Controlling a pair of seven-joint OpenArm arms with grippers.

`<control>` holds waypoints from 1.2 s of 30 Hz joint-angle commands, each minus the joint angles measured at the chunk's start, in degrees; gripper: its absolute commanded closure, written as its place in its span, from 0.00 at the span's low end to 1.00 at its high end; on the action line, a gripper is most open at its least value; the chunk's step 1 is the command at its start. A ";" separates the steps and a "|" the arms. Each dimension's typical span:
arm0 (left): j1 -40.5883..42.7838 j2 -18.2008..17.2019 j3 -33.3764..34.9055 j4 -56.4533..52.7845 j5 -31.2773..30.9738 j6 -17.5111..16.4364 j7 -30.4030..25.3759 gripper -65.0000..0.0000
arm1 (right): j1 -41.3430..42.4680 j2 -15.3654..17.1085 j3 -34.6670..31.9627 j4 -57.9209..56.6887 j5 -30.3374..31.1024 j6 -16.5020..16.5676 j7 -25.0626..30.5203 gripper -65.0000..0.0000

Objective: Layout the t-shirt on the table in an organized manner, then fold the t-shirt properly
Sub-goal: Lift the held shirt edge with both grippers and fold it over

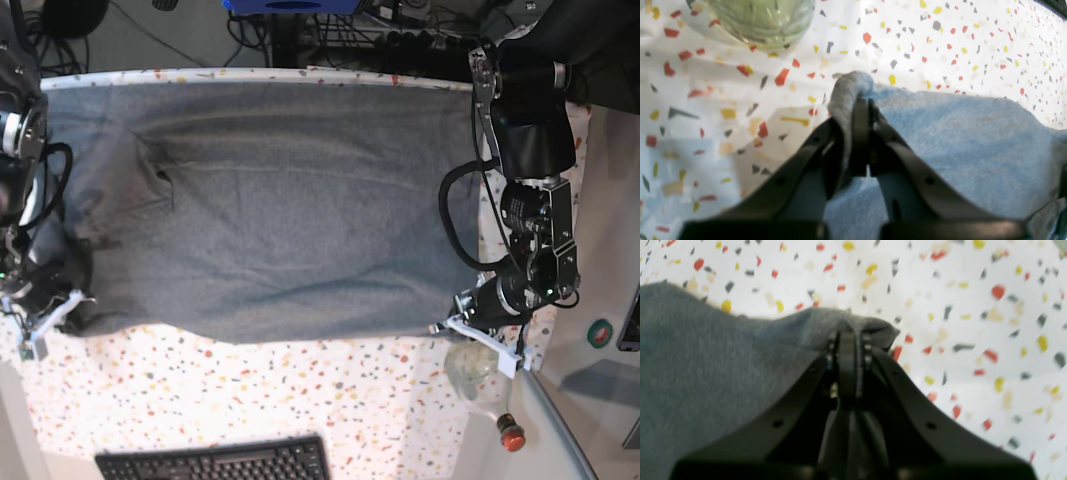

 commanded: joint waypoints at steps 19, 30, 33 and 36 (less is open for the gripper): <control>1.33 -0.80 3.12 5.63 -0.63 -0.03 -0.85 1.00 | 3.05 0.76 0.61 -5.16 -6.36 0.03 9.49 1.00; 2.30 -1.33 2.85 5.19 -0.63 -0.03 -0.85 1.00 | 2.88 0.23 0.78 -5.25 -6.19 0.03 6.42 0.83; 2.47 -1.33 2.85 5.10 -0.63 -0.03 -0.94 1.00 | 2.26 -0.21 0.78 -4.89 -5.75 0.03 6.42 0.79; 2.56 -1.33 2.85 5.10 -0.63 -0.03 -0.94 1.00 | 2.26 -0.21 0.78 -5.16 -2.49 0.03 6.33 0.79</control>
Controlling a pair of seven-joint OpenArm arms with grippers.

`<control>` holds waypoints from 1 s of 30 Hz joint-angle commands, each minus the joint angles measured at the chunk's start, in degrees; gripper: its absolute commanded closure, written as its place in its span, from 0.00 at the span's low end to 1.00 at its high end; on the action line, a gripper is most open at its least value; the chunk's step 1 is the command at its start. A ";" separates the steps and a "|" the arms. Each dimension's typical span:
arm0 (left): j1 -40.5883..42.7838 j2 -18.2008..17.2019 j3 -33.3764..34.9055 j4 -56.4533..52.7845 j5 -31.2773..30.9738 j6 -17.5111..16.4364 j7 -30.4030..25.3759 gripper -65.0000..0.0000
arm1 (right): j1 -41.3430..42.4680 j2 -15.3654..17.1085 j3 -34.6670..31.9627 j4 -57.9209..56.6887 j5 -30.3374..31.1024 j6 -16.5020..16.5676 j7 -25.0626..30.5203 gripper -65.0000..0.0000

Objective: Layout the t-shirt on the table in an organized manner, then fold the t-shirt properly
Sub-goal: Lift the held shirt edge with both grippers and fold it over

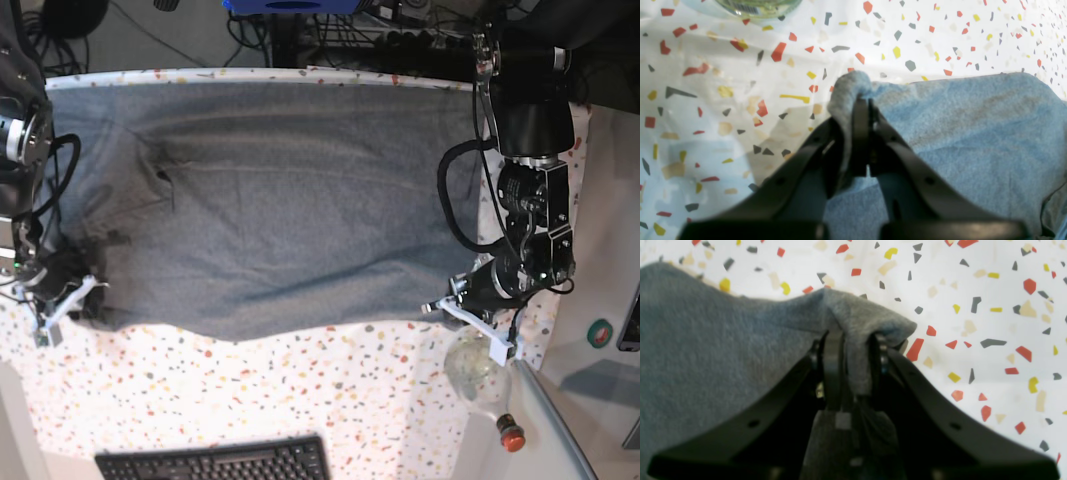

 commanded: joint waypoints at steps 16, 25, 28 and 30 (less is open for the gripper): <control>-1.26 -1.75 0.25 0.93 -0.65 -0.01 -1.16 1.00 | 1.83 1.06 0.35 0.99 1.42 -0.01 0.44 1.00; -0.73 -2.72 0.34 1.46 -1.18 -0.01 -1.07 1.00 | 0.77 1.50 0.35 3.80 1.42 0.08 0.71 1.00; -0.03 -2.98 -0.01 2.07 -1.18 -0.01 -1.07 1.00 | -1.16 1.41 -0.01 9.95 1.42 0.08 0.71 1.00; 0.14 -3.34 -0.10 2.77 -1.18 -0.01 -1.07 1.00 | -1.16 1.41 -0.18 10.83 1.33 0.08 0.71 1.00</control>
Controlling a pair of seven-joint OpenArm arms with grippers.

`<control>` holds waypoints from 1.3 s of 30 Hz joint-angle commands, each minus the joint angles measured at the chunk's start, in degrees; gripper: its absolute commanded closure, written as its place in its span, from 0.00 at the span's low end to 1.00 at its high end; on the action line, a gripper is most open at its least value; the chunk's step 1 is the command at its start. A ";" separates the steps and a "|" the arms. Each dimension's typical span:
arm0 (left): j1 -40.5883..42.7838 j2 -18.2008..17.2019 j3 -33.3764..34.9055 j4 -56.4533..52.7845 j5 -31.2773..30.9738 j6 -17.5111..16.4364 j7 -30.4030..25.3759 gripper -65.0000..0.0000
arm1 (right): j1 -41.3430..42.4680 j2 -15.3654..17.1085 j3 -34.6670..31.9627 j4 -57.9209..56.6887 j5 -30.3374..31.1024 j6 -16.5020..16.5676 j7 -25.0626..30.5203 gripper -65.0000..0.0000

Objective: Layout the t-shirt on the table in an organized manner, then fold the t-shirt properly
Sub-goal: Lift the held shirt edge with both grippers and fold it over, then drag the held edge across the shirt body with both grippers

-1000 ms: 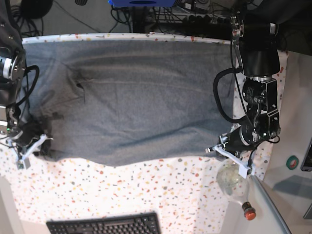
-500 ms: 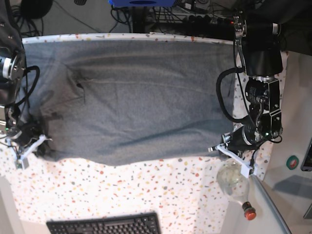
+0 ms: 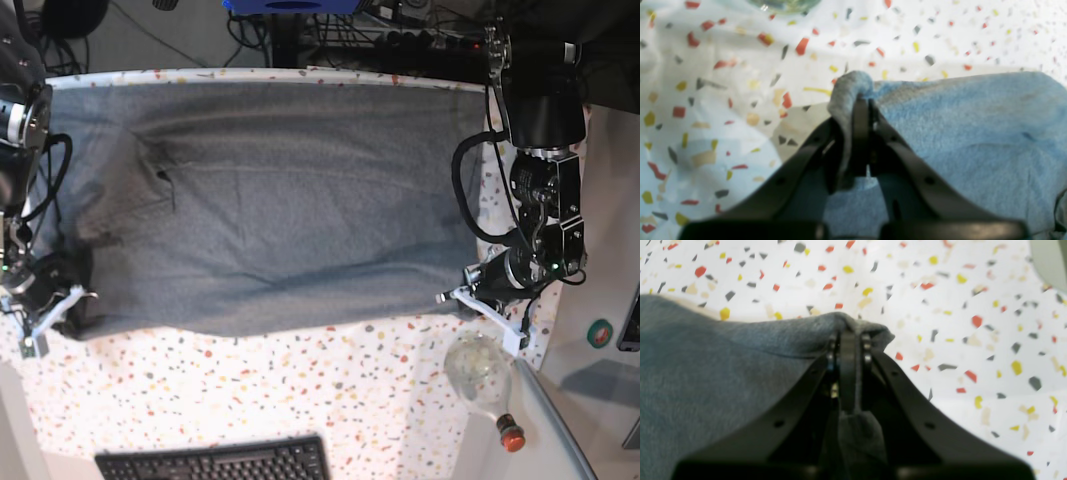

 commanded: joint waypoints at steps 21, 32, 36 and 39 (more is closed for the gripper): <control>-0.86 -0.76 0.28 8.10 -0.70 -0.03 8.40 1.00 | 0.69 0.03 -0.03 0.89 0.48 0.43 1.32 1.00; 12.07 -1.20 -0.25 23.92 -2.98 -0.12 9.20 1.00 | -1.51 0.12 0.32 3.00 0.48 0.25 0.61 1.00; 16.20 -4.89 -0.43 25.68 -11.07 -0.12 9.20 1.00 | -5.03 0.47 0.41 11.96 0.66 0.25 -7.12 1.00; 17.96 -7.17 -0.43 27.00 -14.94 -0.12 9.20 1.00 | -7.84 0.20 0.41 17.94 0.66 0.25 -10.82 1.00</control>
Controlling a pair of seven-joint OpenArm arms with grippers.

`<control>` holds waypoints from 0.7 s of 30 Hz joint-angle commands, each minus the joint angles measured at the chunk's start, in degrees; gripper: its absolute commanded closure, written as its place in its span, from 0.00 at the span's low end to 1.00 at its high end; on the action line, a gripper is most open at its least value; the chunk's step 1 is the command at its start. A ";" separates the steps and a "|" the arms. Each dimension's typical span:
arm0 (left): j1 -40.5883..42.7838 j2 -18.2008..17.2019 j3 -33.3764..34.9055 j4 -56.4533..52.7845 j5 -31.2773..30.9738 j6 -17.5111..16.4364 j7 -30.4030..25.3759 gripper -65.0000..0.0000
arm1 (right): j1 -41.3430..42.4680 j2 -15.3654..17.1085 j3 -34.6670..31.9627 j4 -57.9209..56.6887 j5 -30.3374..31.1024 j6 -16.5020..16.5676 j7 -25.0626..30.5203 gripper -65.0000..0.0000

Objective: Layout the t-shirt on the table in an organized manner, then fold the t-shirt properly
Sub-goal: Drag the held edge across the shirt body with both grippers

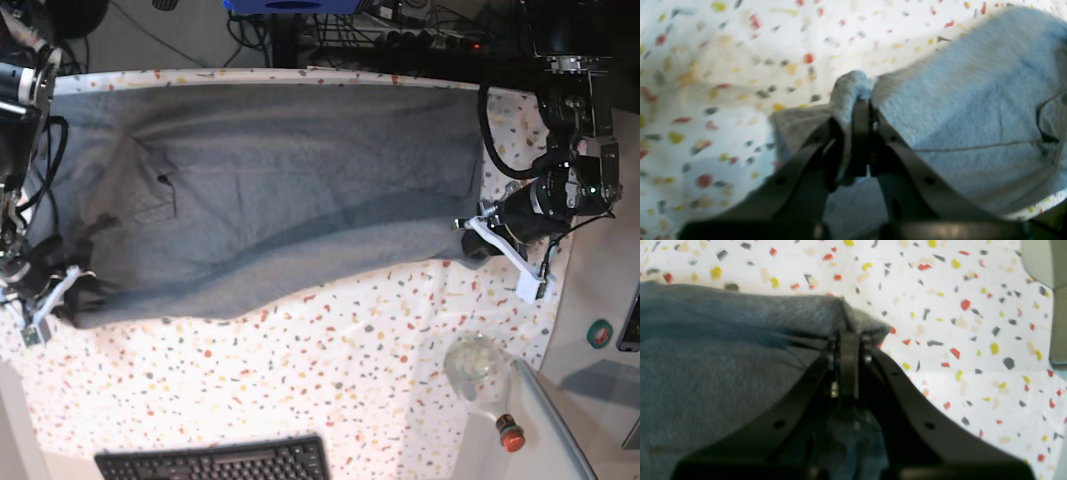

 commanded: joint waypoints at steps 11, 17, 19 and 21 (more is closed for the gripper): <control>3.12 -3.50 -0.14 3.34 -1.83 -0.12 -1.14 1.00 | -5.87 -0.68 6.76 9.71 0.53 0.30 -7.43 1.00; 3.47 -5.34 -0.14 3.34 -1.74 -0.12 -1.23 1.00 | -10.79 -0.94 6.85 16.74 0.53 0.30 -10.86 1.00; 3.38 -5.34 -0.14 3.08 -1.74 -0.12 -1.23 1.00 | -12.11 -0.94 6.85 19.46 0.61 0.30 -13.23 1.00; 3.38 -5.34 -0.14 3.08 -1.74 -0.12 -1.23 1.00 | -13.69 -0.94 6.85 21.84 0.61 0.30 -14.73 1.00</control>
